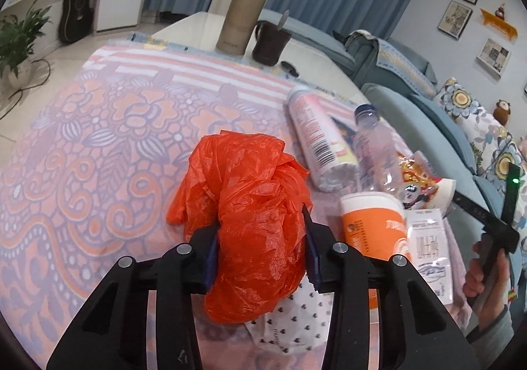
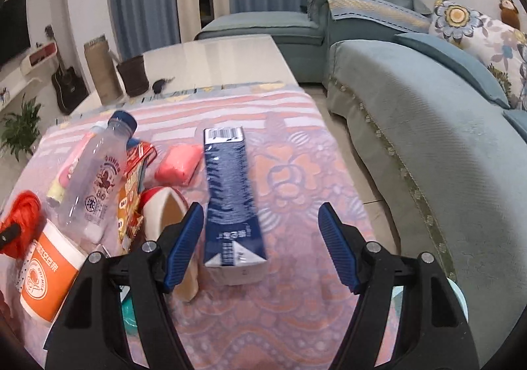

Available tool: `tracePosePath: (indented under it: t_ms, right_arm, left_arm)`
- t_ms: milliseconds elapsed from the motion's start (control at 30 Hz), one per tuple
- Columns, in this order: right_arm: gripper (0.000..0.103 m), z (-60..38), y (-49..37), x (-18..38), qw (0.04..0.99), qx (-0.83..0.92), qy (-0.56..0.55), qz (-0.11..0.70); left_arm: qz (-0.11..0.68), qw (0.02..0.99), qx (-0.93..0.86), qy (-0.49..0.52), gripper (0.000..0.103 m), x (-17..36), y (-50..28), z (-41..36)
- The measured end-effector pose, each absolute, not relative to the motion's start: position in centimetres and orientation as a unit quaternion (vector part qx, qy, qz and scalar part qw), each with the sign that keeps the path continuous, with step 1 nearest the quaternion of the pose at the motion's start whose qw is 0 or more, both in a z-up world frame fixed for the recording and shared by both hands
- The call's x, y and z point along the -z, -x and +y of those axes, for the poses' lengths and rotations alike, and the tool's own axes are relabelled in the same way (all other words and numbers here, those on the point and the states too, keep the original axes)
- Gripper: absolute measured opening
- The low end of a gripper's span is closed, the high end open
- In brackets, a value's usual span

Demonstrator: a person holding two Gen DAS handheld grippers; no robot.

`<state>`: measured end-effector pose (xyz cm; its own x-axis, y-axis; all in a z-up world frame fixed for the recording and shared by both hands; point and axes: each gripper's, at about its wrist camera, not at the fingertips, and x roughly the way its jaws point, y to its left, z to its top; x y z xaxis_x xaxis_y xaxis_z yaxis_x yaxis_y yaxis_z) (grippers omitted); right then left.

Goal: Collect trash
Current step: 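Grasp the red plastic bag with the left tool while the right tool grasps the milk carton, then carry both items over the blue basket and open both tools to drop them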

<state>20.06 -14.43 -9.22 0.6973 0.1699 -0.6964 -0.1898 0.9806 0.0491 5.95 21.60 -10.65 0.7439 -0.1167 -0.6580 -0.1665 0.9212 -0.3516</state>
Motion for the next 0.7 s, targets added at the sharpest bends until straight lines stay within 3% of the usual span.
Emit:
tracePosePath:
  t_ms: [467, 500, 567, 700]
  right_arm:
    - [0.065, -15.1, -22.4, 11.1, 0.889, -0.122, -0.026, 0.440]
    - [0.063, -14.8, -22.3, 11.2, 0.891, -0.119, -0.017, 0.438]
    - [0.034, -14.4, -22.3, 11.3, 0.892, -0.120, -0.011, 0.435]
    - [0.034, -14.5, -21.3, 10.9, 0.902, -0.101, -0.007, 0.419]
  left_arm:
    - [0.323, 0.933, 0.013, 0.156, 0.038, 7.6, -5.1, 18.3]
    - [0.321, 0.934, 0.016, 0.158, 0.038, 7.5, -5.0, 18.2]
    - [0.314, 0.934, 0.027, 0.168, 0.038, 7.1, -4.8, 18.1]
    - [0.299, 0.938, 0.046, 0.167, 0.038, 5.9, -4.2, 17.4]
